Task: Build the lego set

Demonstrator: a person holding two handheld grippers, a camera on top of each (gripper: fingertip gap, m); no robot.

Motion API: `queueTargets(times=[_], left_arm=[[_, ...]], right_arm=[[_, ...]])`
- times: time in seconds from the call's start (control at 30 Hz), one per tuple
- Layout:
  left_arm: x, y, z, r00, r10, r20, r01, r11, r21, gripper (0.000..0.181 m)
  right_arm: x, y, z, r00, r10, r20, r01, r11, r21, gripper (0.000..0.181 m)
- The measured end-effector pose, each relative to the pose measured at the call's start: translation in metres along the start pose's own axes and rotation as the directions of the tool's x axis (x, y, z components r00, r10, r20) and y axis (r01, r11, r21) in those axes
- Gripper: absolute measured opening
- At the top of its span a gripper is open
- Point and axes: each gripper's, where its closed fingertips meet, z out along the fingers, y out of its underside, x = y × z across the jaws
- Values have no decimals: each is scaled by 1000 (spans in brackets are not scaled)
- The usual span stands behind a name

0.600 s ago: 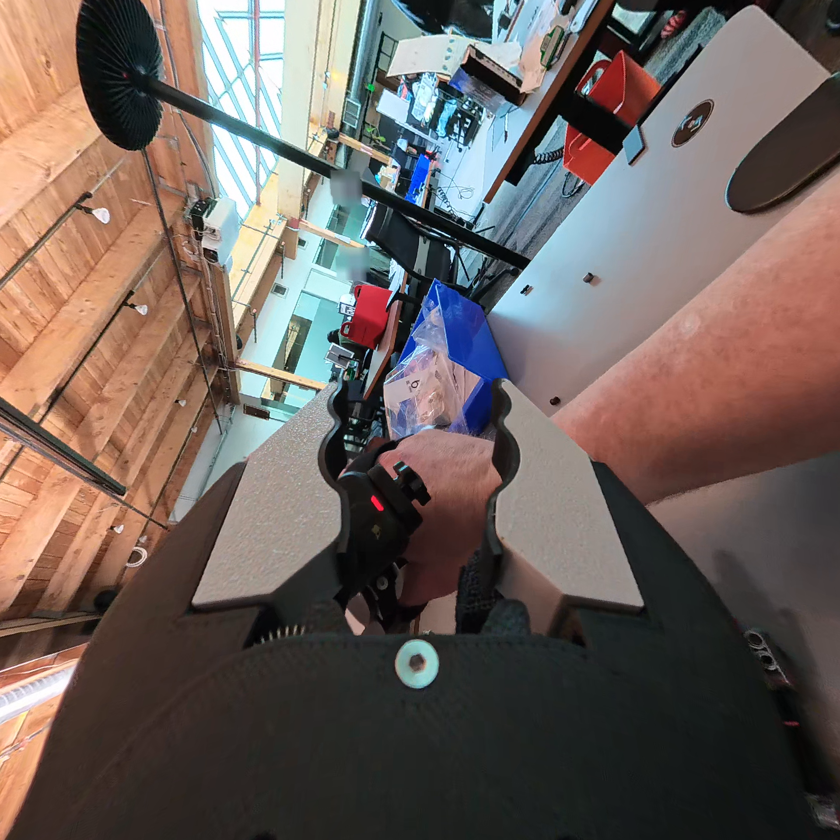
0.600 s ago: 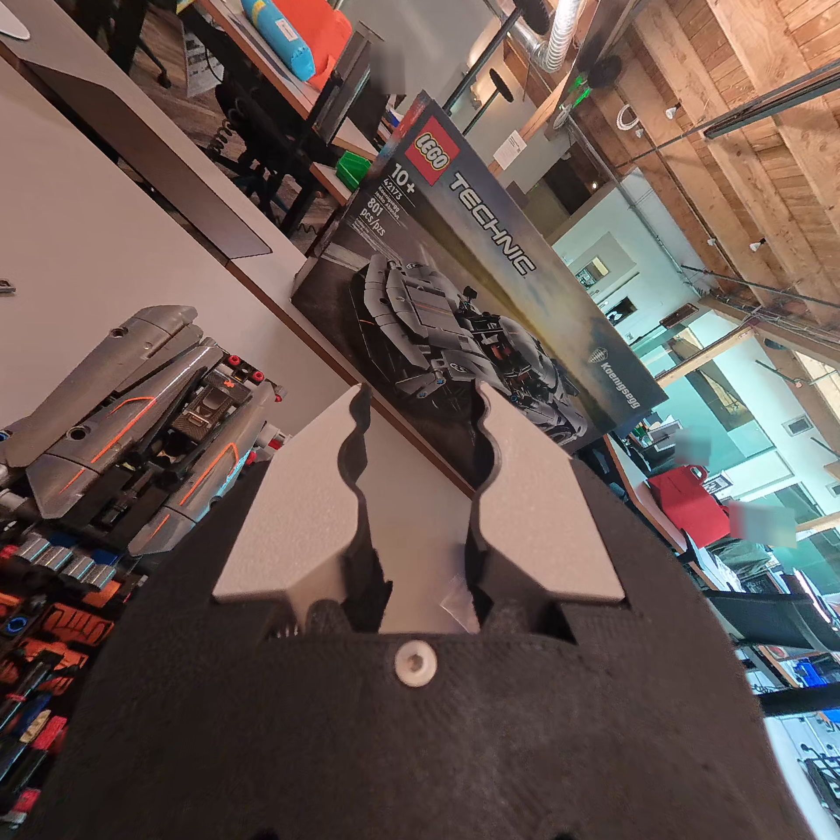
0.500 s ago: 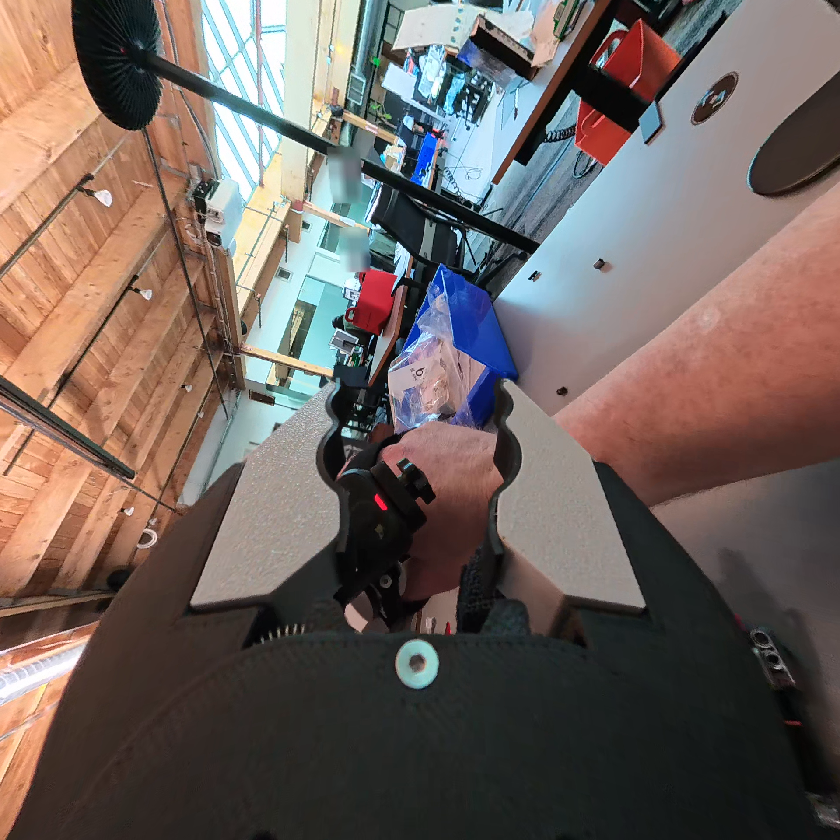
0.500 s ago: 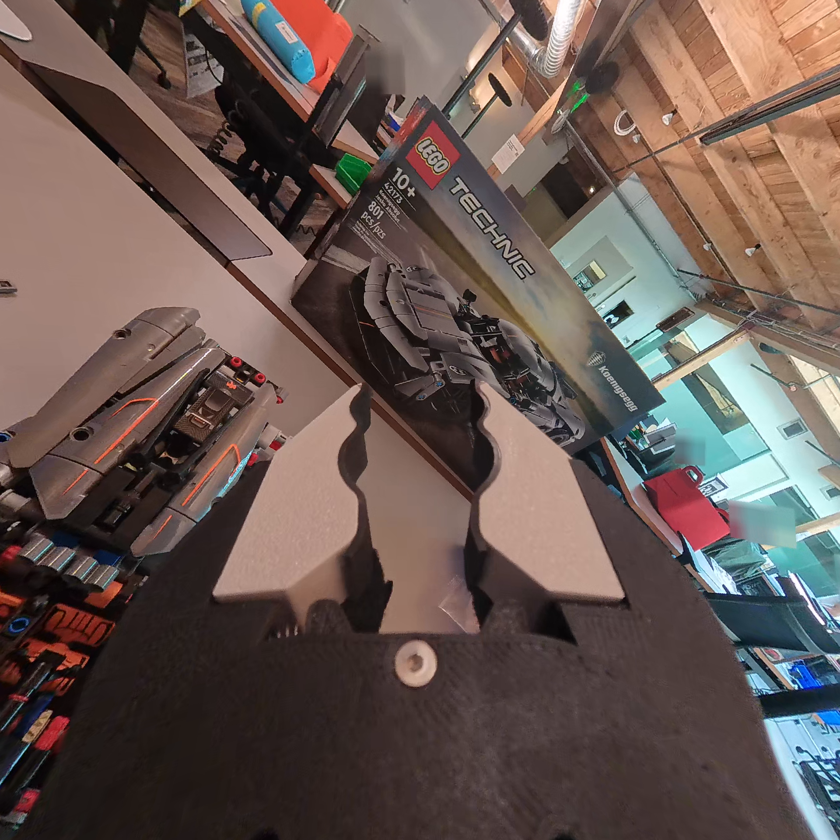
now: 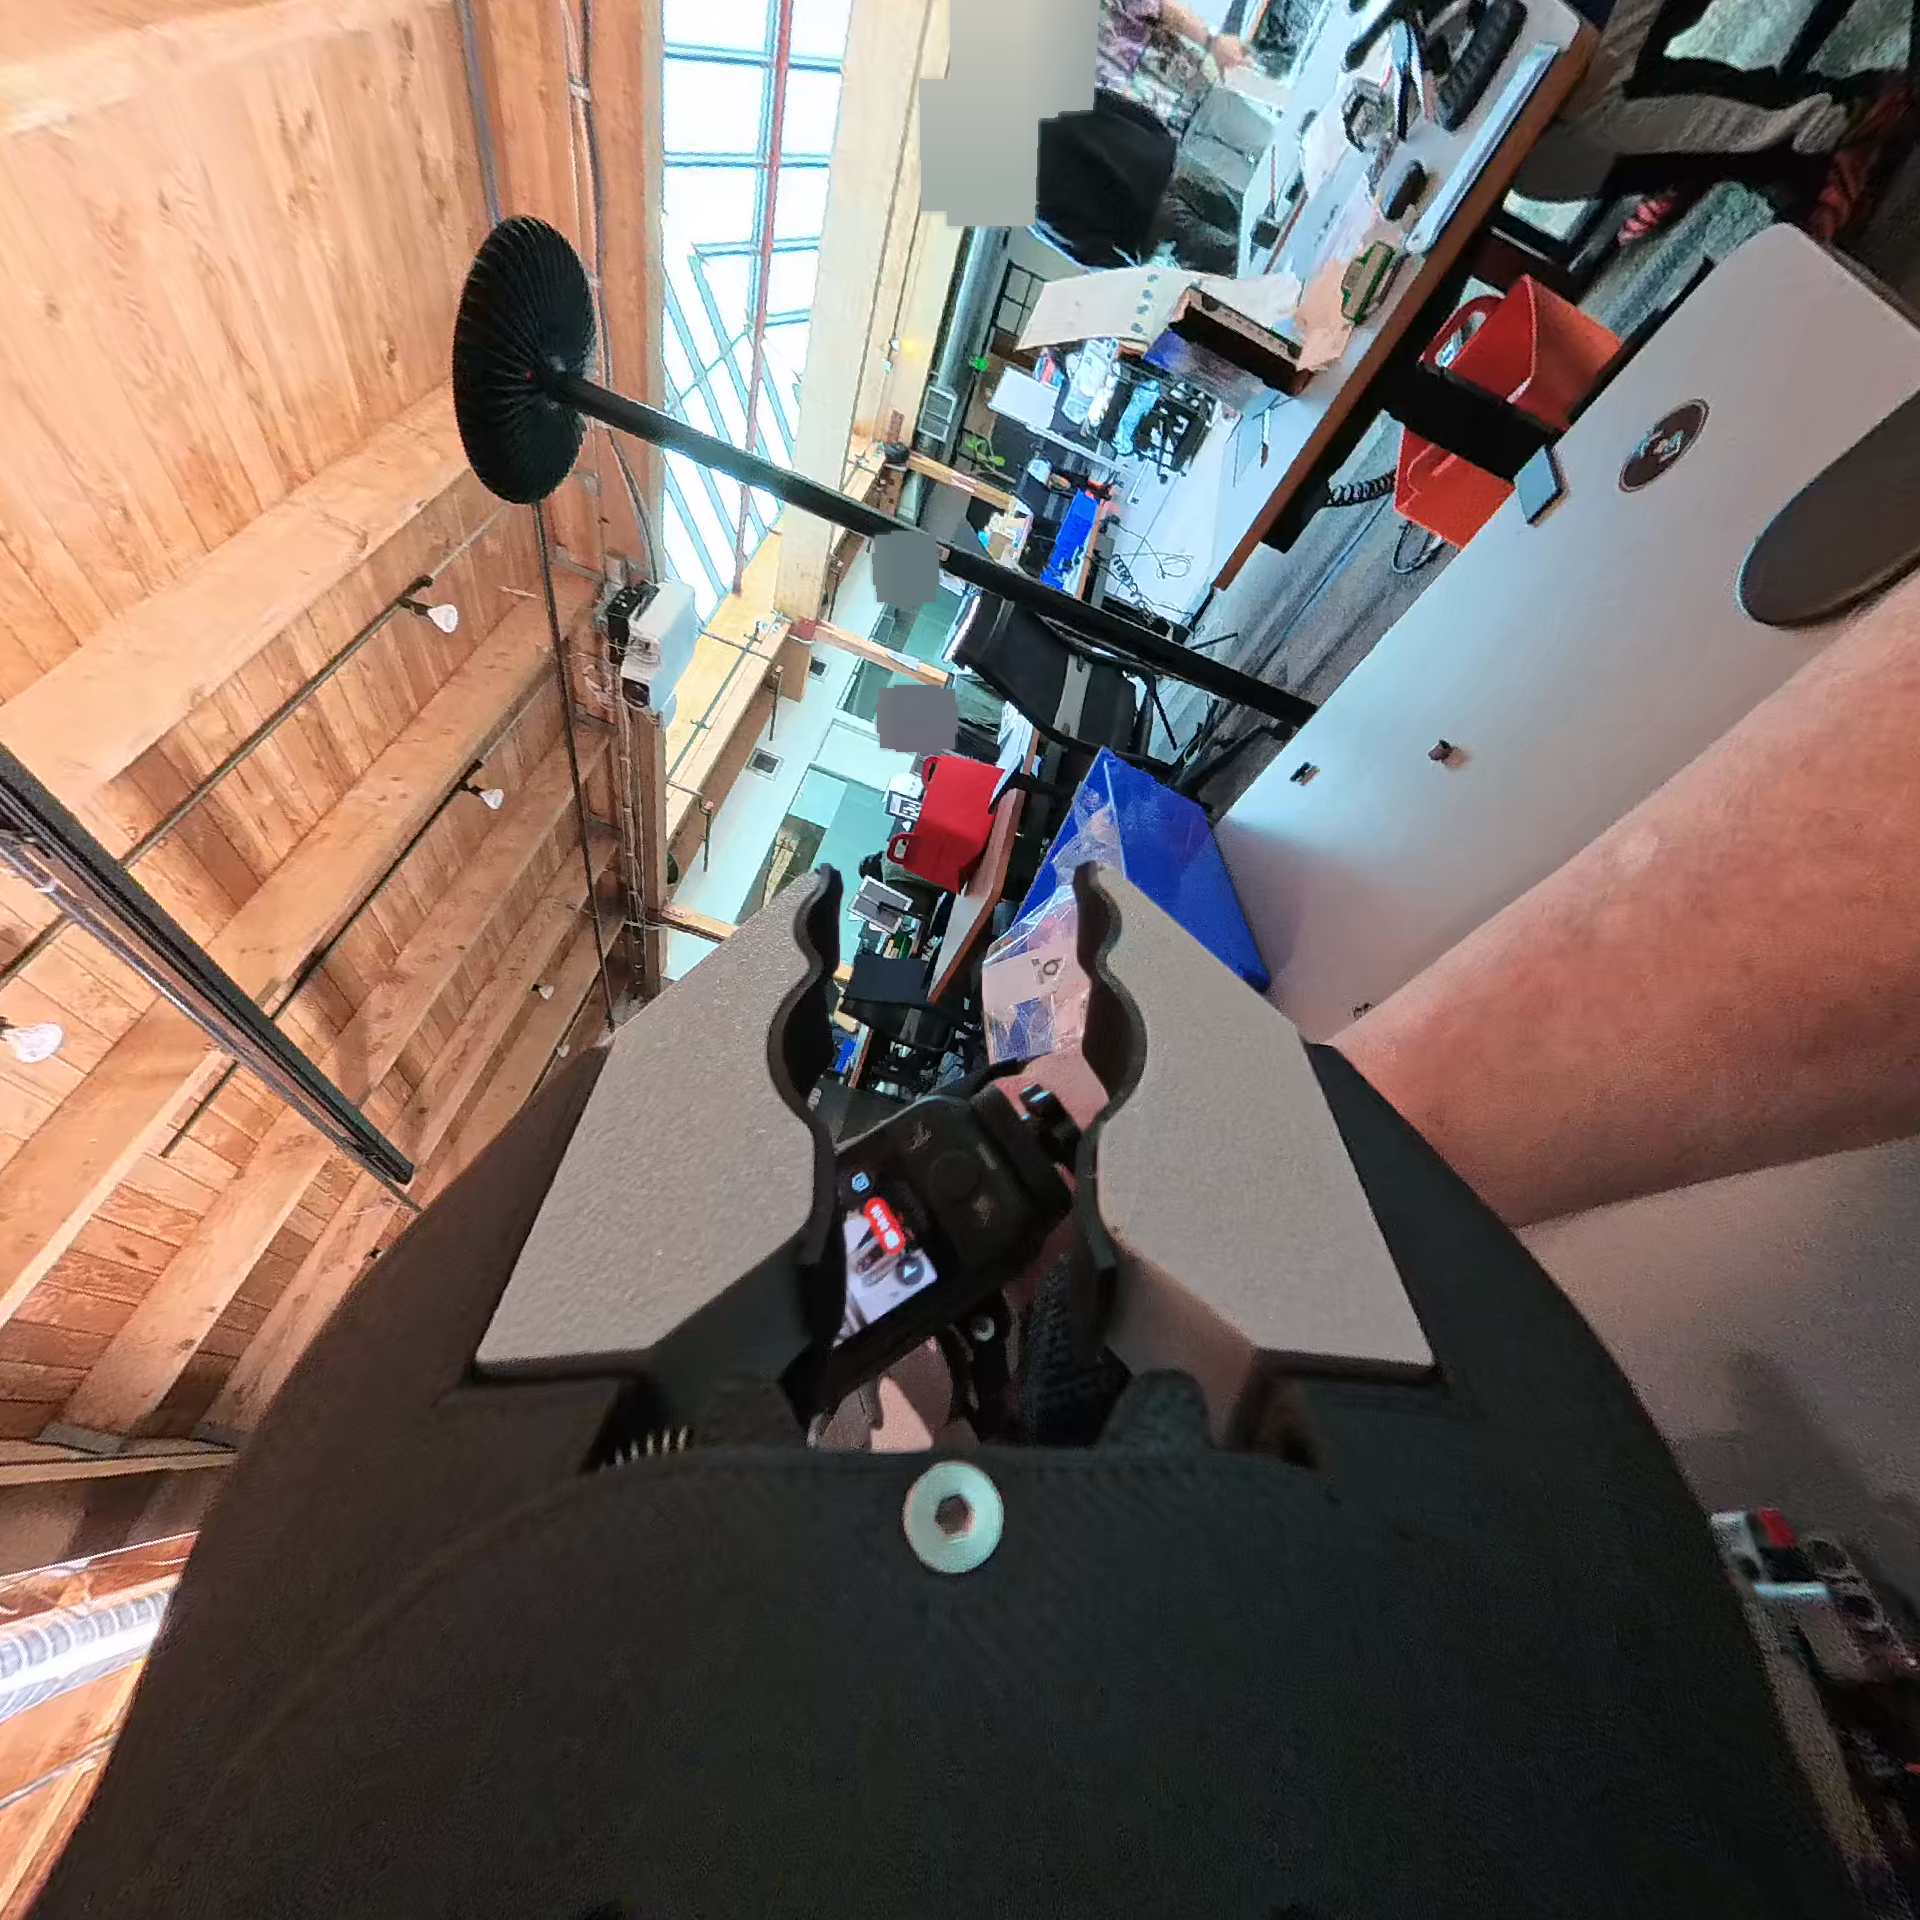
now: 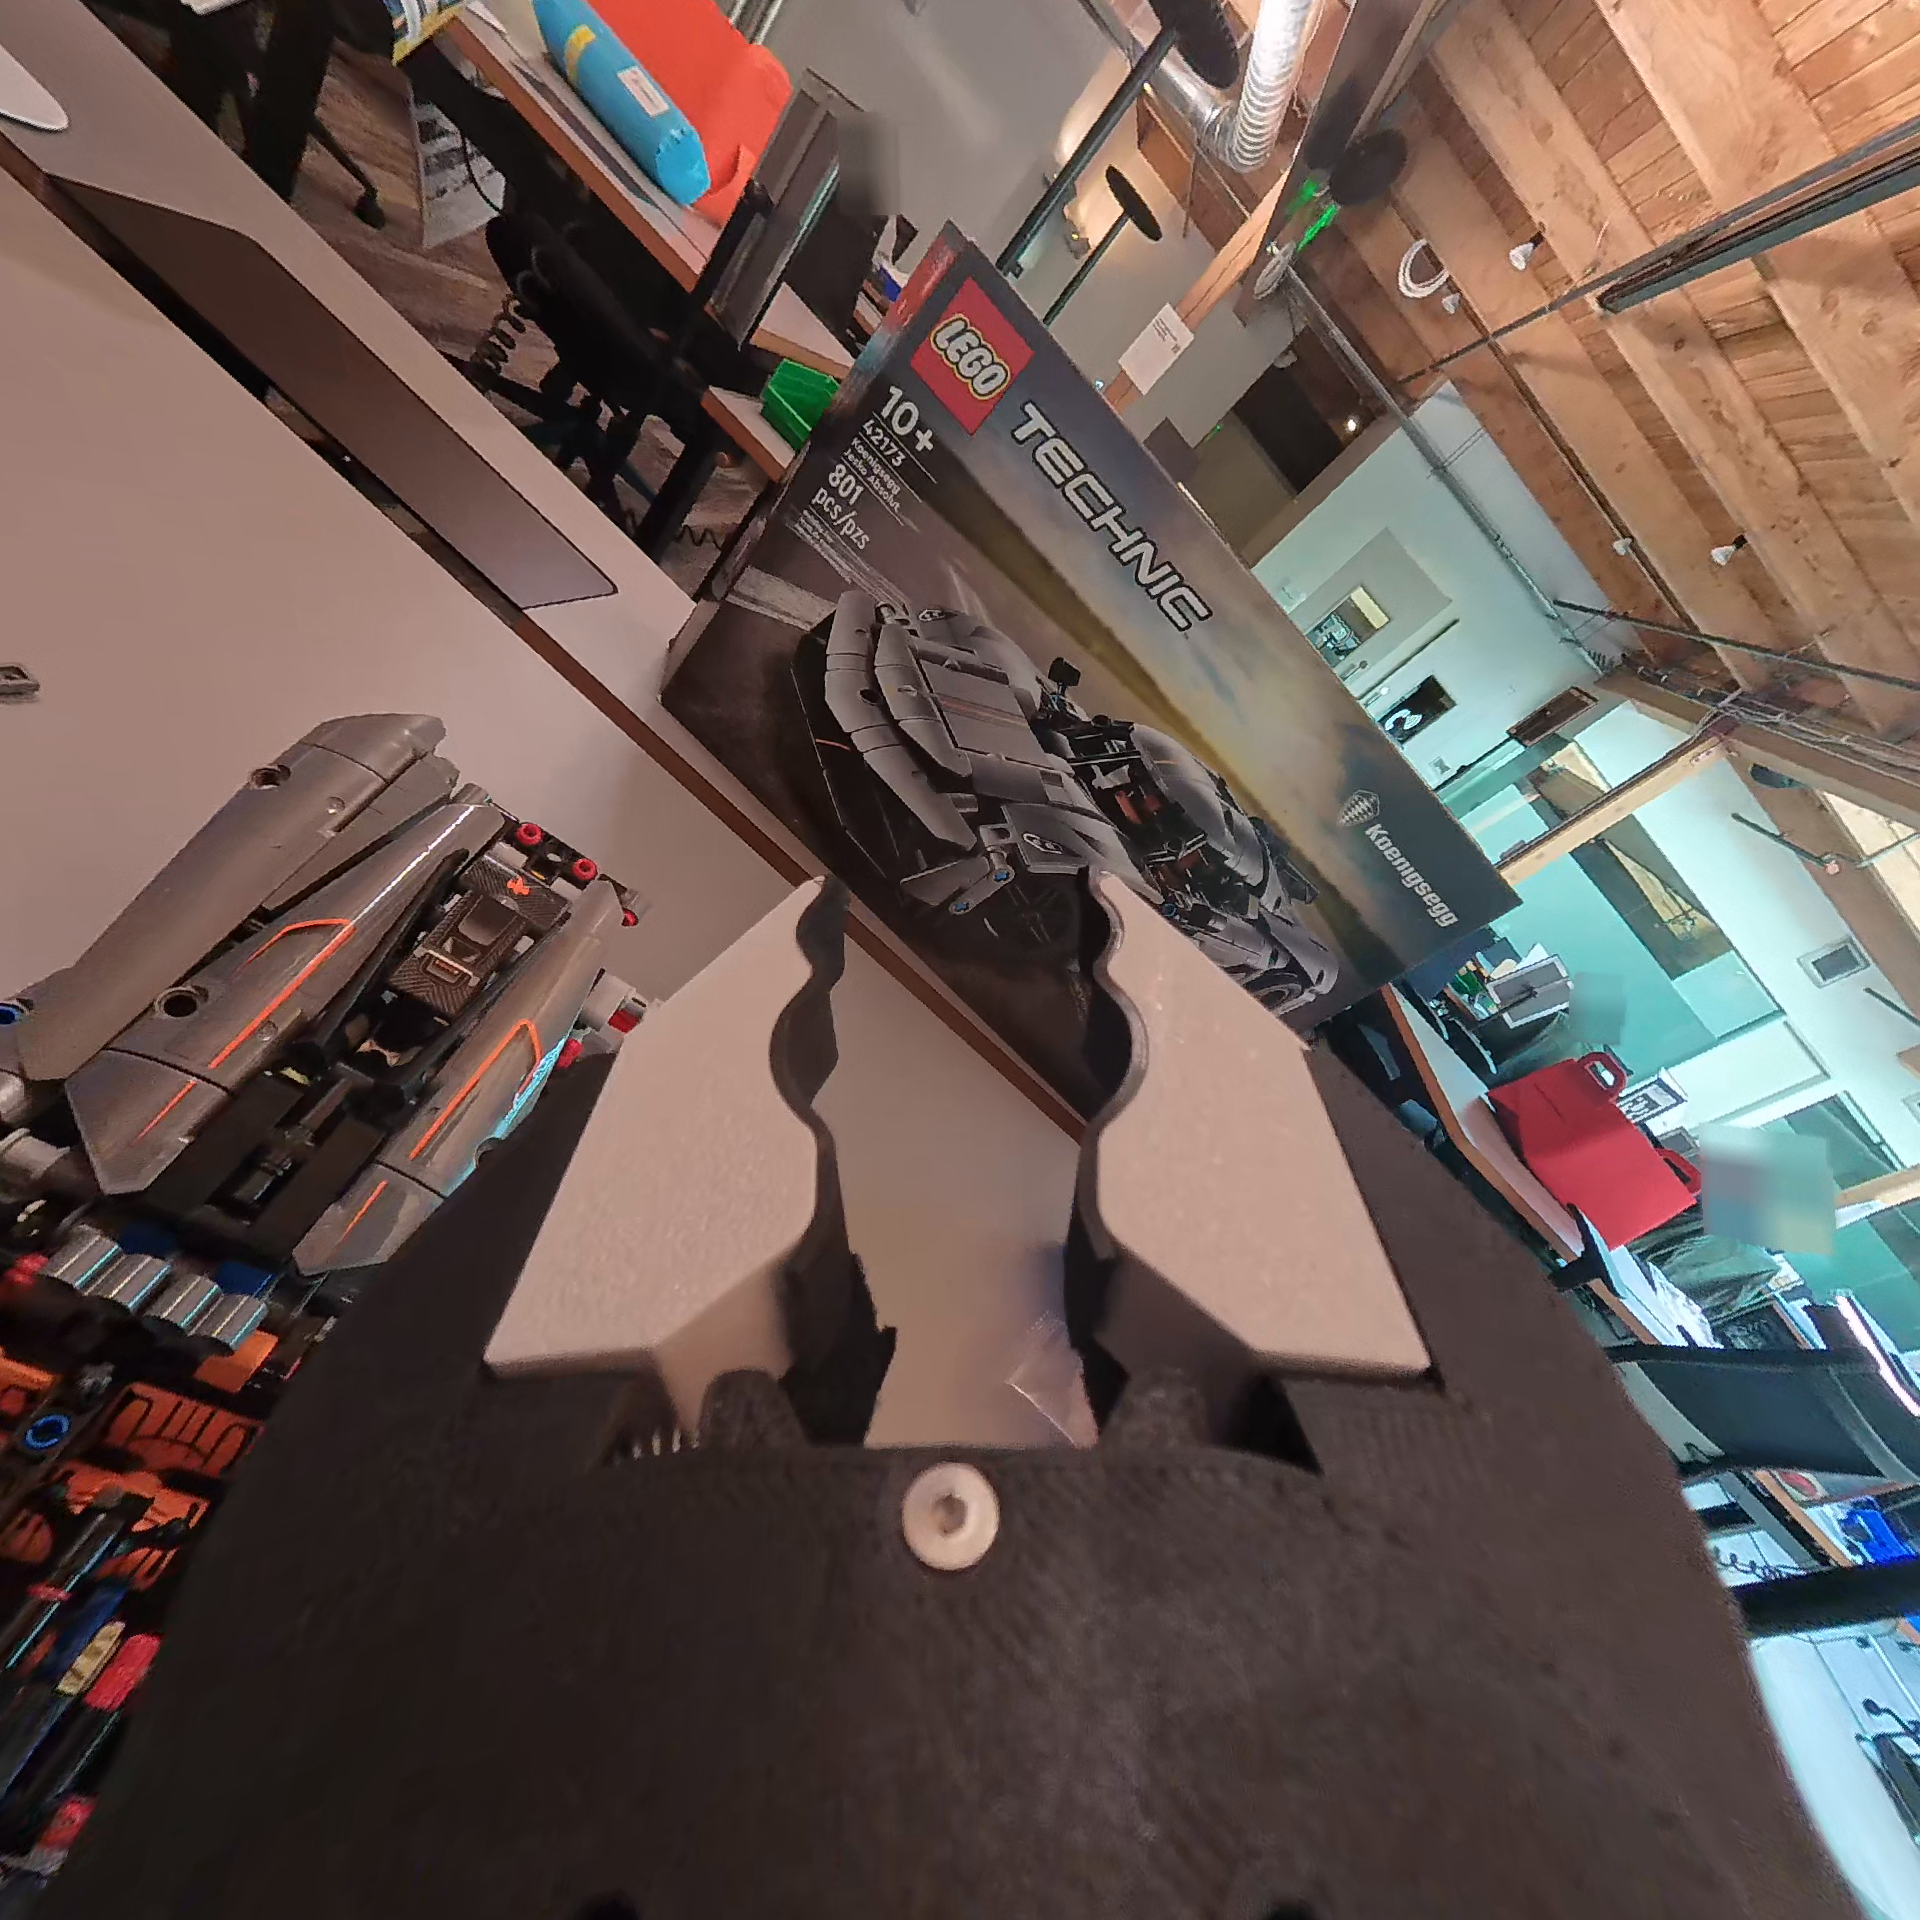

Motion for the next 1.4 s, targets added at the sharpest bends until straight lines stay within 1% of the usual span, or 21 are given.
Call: queueTargets(times=[0.1,0.13,0.2,0.3,0.37,0.43,0.5,0.53,0.6,0.63,0.73,0.8,0.87,0.93,1.1,1.27,1.37,1.4], left_arm=[[-11,-1,-6,999,-11,35,10,1000,20,40],[-18,-2,-10,998,-22,66,19,999,34,37],[-43,-2,-21,984,-73,161,63,996,67,30],[-89,22,-40,932,-156,329,148,988,48,22],[-115,50,-52,879,-217,425,232,973,19,21],[-136,87,-63,810,-281,514,339,940,-21,27],[-152,128,-75,718,-357,597,467,883,-33,30],[-154,149,-77,681,-383,624,526,849,-53,33],[-151,192,-79,618,-410,671,631,768,-111,39],[-146,211,-79,587,-419,692,673,728,-131,48],[-121,266,-71,550,-412,726,762,603,-236,75],[-101,292,-65,537,-425,729,799,534,-277,91],[-88,310,-63,543,-404,736,806,496,-323,96],[-81,318,-62,552,-390,737,805,480,-349,97],[-77,324,-61,552,-383,740,807,470,-359,97],[-78,323,-62,575,-357,736,787,486,-379,95],[-87,315,-67,587,-370,720,777,505,-375,80],[-91,312,-70,587,-379,715,779,506,-371,73]], right_arm=[[1,0,0,1000,9,0,-9,1000,0,45],[1,1,0,1000,15,1,-15,1000,2,45],[2,2,0,999,48,13,-48,999,5,47],[7,8,2,992,121,31,-121,993,3,48],[12,13,5,984,173,40,-173,985,-2,53],[16,19,7,974,221,42,-221,975,-5,59],[19,23,10,960,276,50,-276,961,-9,68],[20,26,11,953,299,52,-298,954,-10,71],[22,30,13,940,338,53,-338,941,-14,78],[23,32,15,939,342,43,-342,940,-16,80],[23,36,18,933,359,31,-359,933,-20,92],[19,38,20,920,390,49,-389,921,-26,95],[16,41,22,920,389,51,-387,921,-37,97],[16,42,23,923,382,47,-381,924,-41,97],[14,41,23,923,381,51,-379,924,-41,98],[9,40,23,933,355,56,-353,935,-44,97],[13,39,21,933,356,55,-355,934,-35,93],[15,39,20,928,367,64,-366,930,-34,86]])
